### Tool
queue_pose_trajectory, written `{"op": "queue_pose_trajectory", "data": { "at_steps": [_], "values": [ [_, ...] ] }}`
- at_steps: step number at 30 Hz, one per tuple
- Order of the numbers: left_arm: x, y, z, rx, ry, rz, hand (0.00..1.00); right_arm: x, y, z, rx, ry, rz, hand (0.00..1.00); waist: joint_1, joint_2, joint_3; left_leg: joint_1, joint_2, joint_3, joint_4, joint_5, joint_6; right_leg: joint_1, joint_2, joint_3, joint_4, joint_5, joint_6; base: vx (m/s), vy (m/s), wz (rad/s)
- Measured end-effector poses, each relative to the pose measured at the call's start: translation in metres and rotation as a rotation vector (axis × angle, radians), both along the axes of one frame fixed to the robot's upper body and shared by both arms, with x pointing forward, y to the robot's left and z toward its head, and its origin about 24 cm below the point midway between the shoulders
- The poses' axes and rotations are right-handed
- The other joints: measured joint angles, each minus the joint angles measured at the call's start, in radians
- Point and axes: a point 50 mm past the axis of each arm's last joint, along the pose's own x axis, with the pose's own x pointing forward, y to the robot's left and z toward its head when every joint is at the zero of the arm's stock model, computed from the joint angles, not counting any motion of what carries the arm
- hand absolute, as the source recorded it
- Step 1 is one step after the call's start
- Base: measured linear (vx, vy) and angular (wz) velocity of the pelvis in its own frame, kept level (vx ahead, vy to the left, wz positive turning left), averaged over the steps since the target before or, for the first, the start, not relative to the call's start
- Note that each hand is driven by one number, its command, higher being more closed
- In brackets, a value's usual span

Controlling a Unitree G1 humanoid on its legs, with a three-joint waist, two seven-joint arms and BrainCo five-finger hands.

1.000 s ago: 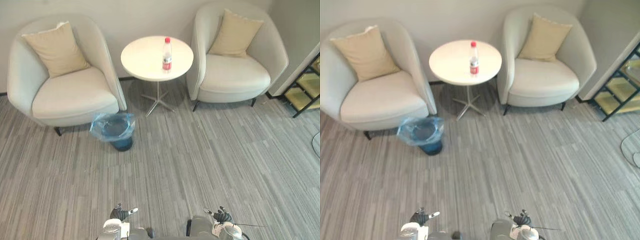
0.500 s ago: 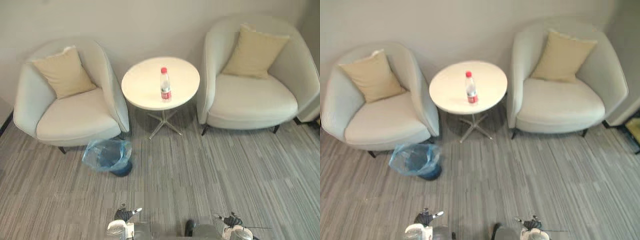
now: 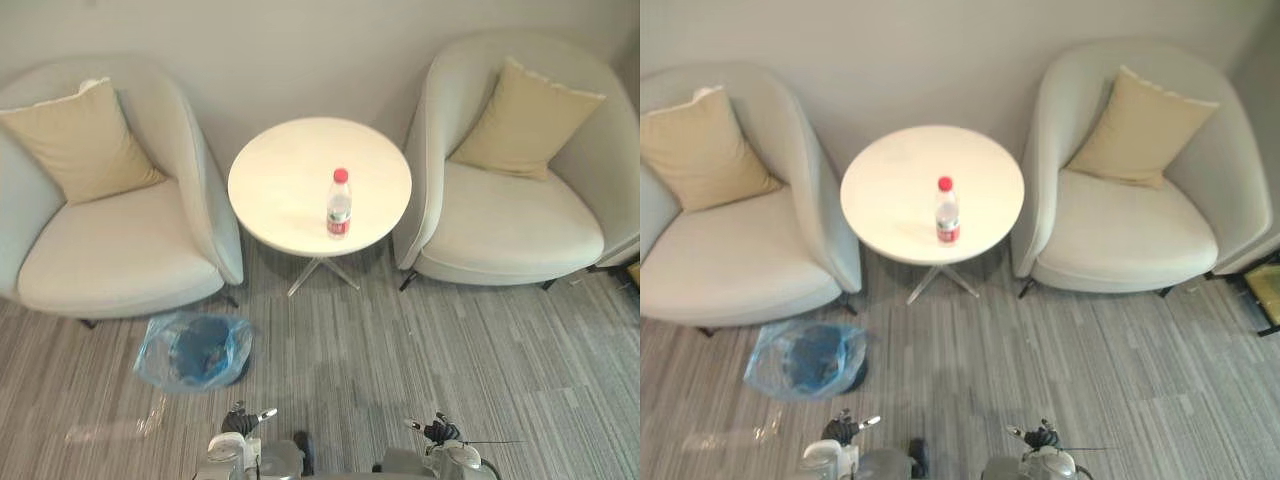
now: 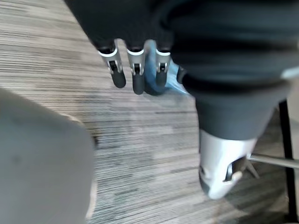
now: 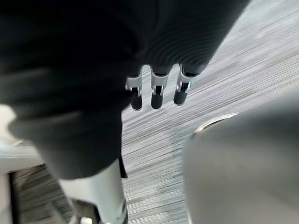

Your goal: Gather rubbish on tea table into small bin, then transfer packed bag to large trash can.

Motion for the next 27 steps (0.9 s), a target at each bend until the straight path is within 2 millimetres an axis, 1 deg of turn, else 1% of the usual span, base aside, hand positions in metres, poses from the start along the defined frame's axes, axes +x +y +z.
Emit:
{"op": "queue_pose_trajectory", "data": {
  "at_steps": [1, 2, 3, 4, 5, 6, 7, 9, 10, 11, 12, 13, 14, 15, 16, 17, 18, 19, 20, 22, 24, 25, 27],
  "values": [
    [0.0, 0.0, 0.0, -0.001, 0.001, 0.002, 0.0, 0.002, -0.001, 0.001, -0.001, -0.012, 0.0, 0.0, -0.004, 0.001, 0.001, 0.011, 0.011, -0.027, -0.001, 0.0, 0.0, -0.024, 0.007, -0.001, -0.089, -0.004, -0.006, 0.35, -0.083, 0.54],
    [-0.001, 0.0, 0.0, -0.002, 0.001, 0.004, 0.0, 0.002, -0.001, 0.001, -0.001, -0.014, 0.0, 0.0, -0.005, 0.003, 0.002, 0.014, 0.016, -0.033, -0.001, -0.001, -0.001, -0.029, 0.013, 0.003, -0.125, -0.002, -0.006, 0.3, -0.143, 0.66],
    [-0.002, 0.0, 0.0, -0.004, 0.002, 0.013, 0.0, 0.003, -0.001, 0.001, 0.001, -0.017, 0.003, 0.0, -0.01, 0.004, 0.003, 0.026, 0.035, -0.057, 0.002, -0.005, -0.009, -0.031, 0.048, 0.034, -0.279, 0.03, -0.009, 0.24, -0.152, 0.51],
    [-0.002, 0.0, -0.001, -0.003, 0.002, 0.015, 0.0, 0.003, 0.0, 0.001, 0.004, -0.016, 0.004, 0.0, -0.012, 0.003, 0.002, 0.031, 0.04, -0.066, 0.004, -0.011, -0.019, -0.03, 0.062, 0.053, -0.338, 0.053, -0.011, 0.39, -0.284, 0.7],
    [-0.005, 0.003, -0.001, 0.0, 0.006, 0.028, 0.0, 0.0, 0.003, 0.0, 0.015, -0.006, 0.003, 0.0, -0.013, -0.017, -0.01, 0.04, 0.042, -0.103, 0.007, -0.04, -0.063, -0.025, 0.097, 0.134, -0.504, 0.174, -0.029, 0.27, -0.204, 0.51],
    [-0.006, 0.007, -0.001, 0.005, 0.006, 0.038, 0.0, -0.003, 0.006, -0.002, 0.024, 0.003, -0.001, 0.0, -0.014, -0.037, -0.015, 0.039, 0.031, -0.117, 0.012, -0.055, -0.075, -0.026, 0.099, 0.161, -0.543, 0.252, -0.038, 0.46, -0.345, 0.6],
    [-0.006, 0.0, -0.002, -0.02, 0.011, 0.064, 0.0, 0.0, -0.001, 0.0, 0.014, -0.012, -0.012, 0.0, -0.016, 0.012, -0.012, 0.032, 0.072, -0.156, 0.059, -0.081, -0.089, -0.01, 0.124, 0.129, -0.499, 0.227, -0.064, 0.32, -0.232, 0.39],
    [-0.007, -0.007, -0.003, -0.042, 0.011, 0.086, 0.0, -0.001, -0.005, 0.0, 0.008, -0.01, -0.026, 0.0, -0.017, 0.029, -0.013, 0.024, 0.084, -0.169, 0.091, -0.079, -0.093, 0.009, 0.126, 0.106, -0.506, 0.191, -0.067, 0.32, -0.246, 0.38],
    [-0.007, -0.012, -0.004, -0.058, 0.014, 0.096, 0.0, -0.002, -0.007, 0.001, 0.004, -0.01, -0.028, 0.0, -0.028, 0.045, -0.021, -0.014, 0.097, -0.194, 0.16, -0.072, -0.105, 0.035, 0.125, 0.067, -0.515, 0.169, -0.074, 0.25, -0.201, 0.48],
    [-0.007, -0.012, -0.004, -0.059, 0.013, 0.096, 0.0, -0.003, -0.007, 0.001, 0.003, -0.008, -0.03, 0.0, -0.03, 0.045, -0.021, -0.026, 0.098, -0.198, 0.189, -0.07, -0.11, 0.046, 0.123, 0.056, -0.522, 0.166, -0.075, 0.23, -0.188, 0.66],
    [-0.005, -0.012, -0.003, -0.058, 0.003, 0.096, 0.0, -0.005, -0.008, 0.0, 0.002, -0.003, -0.036, 0.0, -0.029, 0.045, -0.021, -0.064, 0.101, -0.2, 0.272, -0.06, -0.128, 0.073, 0.122, 0.036, -0.542, 0.161, -0.078, 0.17, -0.153, 0.61],
    [-0.001, -0.01, -0.001, -0.053, -0.016, 0.097, 0.0, -0.01, -0.008, -0.001, 0.01, 0.004, -0.057, 0.0, -0.02, 0.033, -0.015, -0.133, 0.109, -0.18, 0.423, -0.026, -0.188, 0.12, 0.111, 0.008, -0.574, 0.155, -0.086, 0.13, -0.114, 0.61],
    [0.0, -0.008, 0.0, -0.051, -0.023, 0.099, 0.0, -0.011, -0.005, -0.002, 0.018, 0.005, -0.064, 0.0, -0.014, 0.025, -0.01, -0.16, 0.113, -0.168, 0.474, -0.008, -0.22, 0.137, 0.106, 0.0, -0.583, 0.153, -0.088, 0.15, -0.114, 0.52],
    [0.001, -0.008, 0.001, -0.049, -0.033, 0.1, 0.0, -0.014, -0.005, -0.003, 0.018, 0.015, -0.07, 0.0, -0.001, 0.023, -0.009, -0.188, 0.14, -0.114, 0.525, -0.034, -0.195, 0.173, 0.101, -0.008, -0.611, 0.149, -0.093, 0.12, -0.057, 0.4],
    [0.002, -0.008, 0.002, -0.051, -0.042, 0.098, 0.0, -0.015, -0.006, -0.003, 0.016, 0.017, -0.08, 0.0, -0.001, 0.025, -0.011, -0.226, 0.151, -0.055, 0.476, -0.086, -0.163, 0.204, 0.095, -0.03, -0.638, 0.148, -0.092, 0.12, -0.057, 0.31],
    [0.003, -0.008, 0.002, -0.051, -0.043, 0.098, 0.0, -0.015, -0.006, -0.003, 0.015, 0.017, -0.08, 0.0, 0.0, 0.025, -0.011, -0.229, 0.15, -0.052, 0.464, -0.087, -0.161, 0.206, 0.094, -0.031, -0.64, 0.149, -0.09, 0.09, -0.004, 0.19],
    [0.003, -0.009, 0.002, -0.049, -0.046, 0.09, 0.0, -0.015, -0.006, -0.003, 0.015, 0.018, -0.08, 0.0, 0.002, 0.026, -0.011, -0.237, 0.132, -0.048, 0.338, -0.079, -0.153, 0.213, 0.092, -0.032, -0.65, 0.151, -0.079, 0.09, 0.083, -0.01],
    [0.002, -0.011, 0.002, -0.051, -0.04, 0.081, 0.0, -0.016, -0.008, -0.003, 0.009, 0.018, -0.081, 0.0, 0.001, 0.038, -0.018, -0.237, 0.117, -0.073, 0.159, 0.002, -0.143, 0.212, 0.102, -0.031, -0.658, 0.149, -0.064, 0.12, 0.113, -0.1],
    [0.003, -0.009, 0.002, -0.048, -0.042, 0.08, 0.0, -0.017, -0.008, -0.003, 0.008, 0.021, -0.081, 0.0, 0.004, 0.039, -0.019, -0.238, 0.11, -0.078, 0.144, 0.033, -0.128, 0.213, 0.106, -0.019, -0.659, 0.148, -0.057, 0.12, 0.118, -0.2],
    [-0.001, 0.001, 0.001, -0.018, -0.028, 0.072, 0.0, -0.022, 0.0, -0.006, 0.026, 0.038, -0.082, 0.0, 0.008, -0.007, -0.043, -0.209, 0.075, -0.064, 0.099, 0.045, -0.114, 0.217, 0.089, 0.012, -0.699, 0.164, -0.03, 0.15, 0.099, -0.18],
    [-0.001, 0.004, 0.002, -0.011, -0.027, 0.072, 0.0, -0.023, 0.004, -0.007, 0.033, 0.041, -0.077, 0.0, 0.014, -0.023, -0.049, -0.203, 0.063, -0.04, 0.099, 0.041, -0.106, 0.218, 0.076, 0.033, -0.703, 0.166, -0.026, 0.15, 0.124, -0.26],
    [-0.002, 0.004, 0.001, -0.009, -0.022, 0.07, 0.0, -0.024, 0.005, -0.007, 0.032, 0.044, -0.071, 0.0, 0.014, -0.026, -0.05, -0.184, 0.048, -0.038, 0.094, 0.041, -0.106, 0.237, 0.064, 0.041, -0.717, 0.169, -0.021, 0.12, 0.116, -0.28],
    [-0.004, 0.002, 0.0, -0.01, -0.011, 0.059, 0.0, -0.025, 0.004, -0.007, 0.027, 0.048, -0.062, 0.0, 0.013, -0.022, -0.056, -0.145, 0.032, -0.037, 0.069, 0.041, -0.105, 0.258, 0.057, 0.061, -0.735, 0.169, -0.021, 0.07, 0.088, -0.17]
  ]
}}
